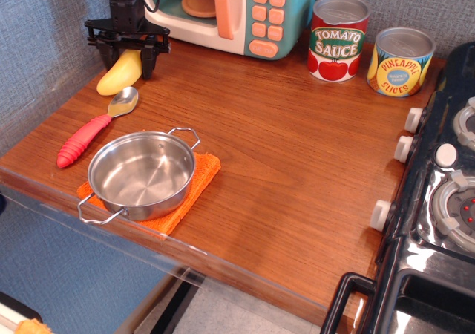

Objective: Pick banana from left side of the table and put it near vessel

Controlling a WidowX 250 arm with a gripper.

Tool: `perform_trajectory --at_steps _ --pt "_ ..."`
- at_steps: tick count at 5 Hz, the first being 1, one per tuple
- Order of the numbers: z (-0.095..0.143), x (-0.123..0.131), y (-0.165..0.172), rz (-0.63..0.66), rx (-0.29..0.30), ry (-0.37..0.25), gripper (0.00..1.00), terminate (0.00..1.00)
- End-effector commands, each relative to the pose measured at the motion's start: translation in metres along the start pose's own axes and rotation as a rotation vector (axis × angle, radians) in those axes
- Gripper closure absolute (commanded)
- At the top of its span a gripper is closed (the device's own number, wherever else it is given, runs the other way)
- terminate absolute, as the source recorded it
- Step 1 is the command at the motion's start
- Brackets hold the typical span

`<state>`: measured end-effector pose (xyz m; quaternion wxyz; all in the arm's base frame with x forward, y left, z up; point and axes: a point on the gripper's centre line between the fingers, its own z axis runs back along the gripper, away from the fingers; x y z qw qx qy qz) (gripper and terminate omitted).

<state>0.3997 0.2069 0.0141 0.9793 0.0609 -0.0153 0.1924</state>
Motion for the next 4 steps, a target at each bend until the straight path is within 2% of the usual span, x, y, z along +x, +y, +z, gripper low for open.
perform_trajectory --at_steps 1,2,3,4 --pt "0.093 -0.006 0.034 0.075 0.107 -0.223 1.00 0.00" --pt "0.144 -0.028 0.027 0.060 0.085 -0.370 1.00 0.00" --pt "0.172 -0.069 0.005 -0.051 -0.048 -0.382 1.00 0.00" --pt "0.155 -0.114 -0.022 -0.178 -0.155 -0.313 1.00 0.00"
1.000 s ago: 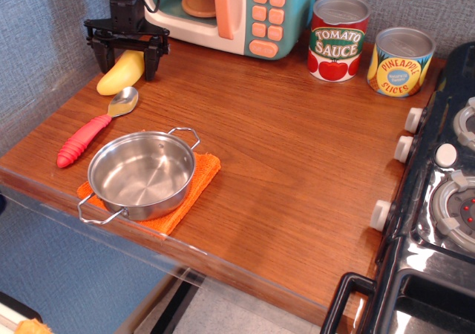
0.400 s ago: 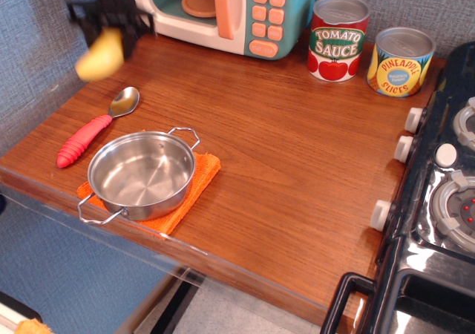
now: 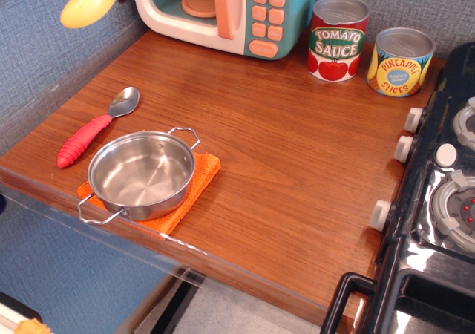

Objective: Pick banana from left side of the table and put it near vessel

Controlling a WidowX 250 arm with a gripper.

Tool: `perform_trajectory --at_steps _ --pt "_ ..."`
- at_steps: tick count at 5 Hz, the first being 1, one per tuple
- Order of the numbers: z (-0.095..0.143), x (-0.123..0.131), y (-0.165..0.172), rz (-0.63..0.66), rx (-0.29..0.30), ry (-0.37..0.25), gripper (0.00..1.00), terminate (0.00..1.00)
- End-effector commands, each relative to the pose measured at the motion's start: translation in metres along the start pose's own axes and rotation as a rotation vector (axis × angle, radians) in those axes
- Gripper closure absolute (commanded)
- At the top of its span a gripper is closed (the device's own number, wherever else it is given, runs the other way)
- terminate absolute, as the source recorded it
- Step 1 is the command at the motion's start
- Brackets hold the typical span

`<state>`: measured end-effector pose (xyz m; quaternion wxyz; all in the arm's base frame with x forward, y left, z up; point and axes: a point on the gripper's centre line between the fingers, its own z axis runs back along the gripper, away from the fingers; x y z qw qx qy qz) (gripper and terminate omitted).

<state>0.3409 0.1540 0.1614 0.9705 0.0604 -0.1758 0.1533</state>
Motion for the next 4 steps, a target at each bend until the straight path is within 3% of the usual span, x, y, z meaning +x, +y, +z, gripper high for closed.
perform_trajectory --at_steps 1,2,3,4 --pt "0.013 -0.081 -0.053 -0.209 -0.143 0.061 1.00 0.00" --pt "0.012 -0.105 -0.096 -0.308 -0.160 0.062 1.00 0.00" --pt "0.007 -0.122 -0.145 -0.363 -0.135 0.097 1.00 0.00" --pt "-0.001 -0.132 -0.196 -0.341 -0.123 0.147 1.00 0.00"
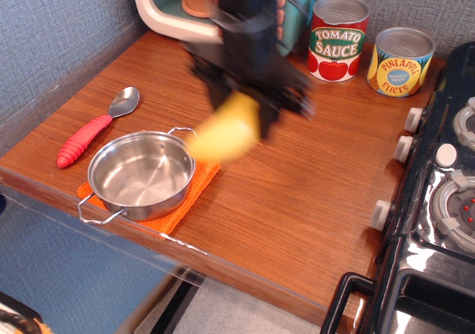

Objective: Pick banana from left side of the table and put it near vessel

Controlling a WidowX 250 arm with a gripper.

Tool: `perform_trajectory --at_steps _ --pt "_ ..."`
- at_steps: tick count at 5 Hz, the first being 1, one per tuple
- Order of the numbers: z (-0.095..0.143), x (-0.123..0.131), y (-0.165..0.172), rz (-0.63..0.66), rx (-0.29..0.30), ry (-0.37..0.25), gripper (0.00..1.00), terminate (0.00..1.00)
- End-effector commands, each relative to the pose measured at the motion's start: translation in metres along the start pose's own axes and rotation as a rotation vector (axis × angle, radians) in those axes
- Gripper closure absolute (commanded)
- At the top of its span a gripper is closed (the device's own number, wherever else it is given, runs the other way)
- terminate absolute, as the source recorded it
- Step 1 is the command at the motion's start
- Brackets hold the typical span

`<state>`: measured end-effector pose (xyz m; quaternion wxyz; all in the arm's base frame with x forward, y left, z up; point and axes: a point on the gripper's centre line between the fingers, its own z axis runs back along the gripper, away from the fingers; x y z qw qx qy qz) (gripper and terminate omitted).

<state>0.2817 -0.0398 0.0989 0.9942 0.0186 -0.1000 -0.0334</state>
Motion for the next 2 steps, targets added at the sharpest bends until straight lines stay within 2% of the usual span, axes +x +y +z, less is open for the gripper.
perform_trajectory --at_steps 1,2 --pt "-0.017 0.011 -0.063 0.120 -0.017 0.043 1.00 0.00" --pt "-0.045 0.010 -0.062 0.214 -0.028 0.107 1.00 0.00"
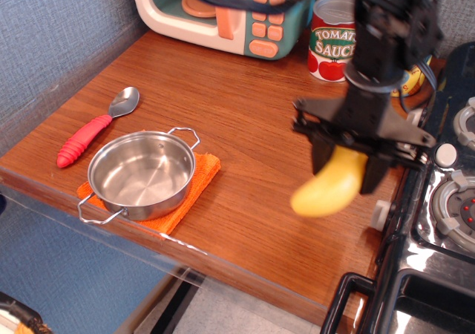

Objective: Pick banana from left side of the table and put it near vessel

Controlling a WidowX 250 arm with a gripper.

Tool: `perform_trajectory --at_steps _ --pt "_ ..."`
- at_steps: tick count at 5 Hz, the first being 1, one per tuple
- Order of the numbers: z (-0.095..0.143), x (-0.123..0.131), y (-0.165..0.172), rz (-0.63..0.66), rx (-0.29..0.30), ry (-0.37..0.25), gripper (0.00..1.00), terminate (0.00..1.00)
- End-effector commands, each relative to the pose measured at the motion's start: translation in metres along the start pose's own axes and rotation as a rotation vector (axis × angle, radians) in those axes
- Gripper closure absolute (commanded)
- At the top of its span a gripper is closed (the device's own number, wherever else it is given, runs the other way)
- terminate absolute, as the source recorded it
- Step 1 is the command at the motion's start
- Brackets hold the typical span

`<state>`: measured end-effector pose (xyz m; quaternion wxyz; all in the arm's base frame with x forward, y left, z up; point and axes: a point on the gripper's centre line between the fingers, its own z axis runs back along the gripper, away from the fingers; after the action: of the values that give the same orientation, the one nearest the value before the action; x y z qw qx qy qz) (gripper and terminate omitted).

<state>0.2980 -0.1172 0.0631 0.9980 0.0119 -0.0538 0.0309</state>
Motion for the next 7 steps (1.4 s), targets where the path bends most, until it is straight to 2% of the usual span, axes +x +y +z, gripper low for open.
perform_trajectory --at_steps 1,3,4,5,6,7 --pt "-0.024 -0.007 0.028 0.115 -0.025 0.056 1.00 0.00" --pt "-0.021 -0.025 0.056 0.094 0.017 0.023 1.00 0.00" --pt "-0.028 -0.035 0.054 0.057 0.031 0.050 0.00 0.00" --pt "-0.028 -0.034 0.054 0.027 0.032 0.051 0.00 0.00" --pt "-0.017 -0.031 0.057 0.002 0.030 0.024 0.00 0.00" --pt "0.018 -0.025 0.068 -0.022 -0.007 -0.037 0.00 0.00"
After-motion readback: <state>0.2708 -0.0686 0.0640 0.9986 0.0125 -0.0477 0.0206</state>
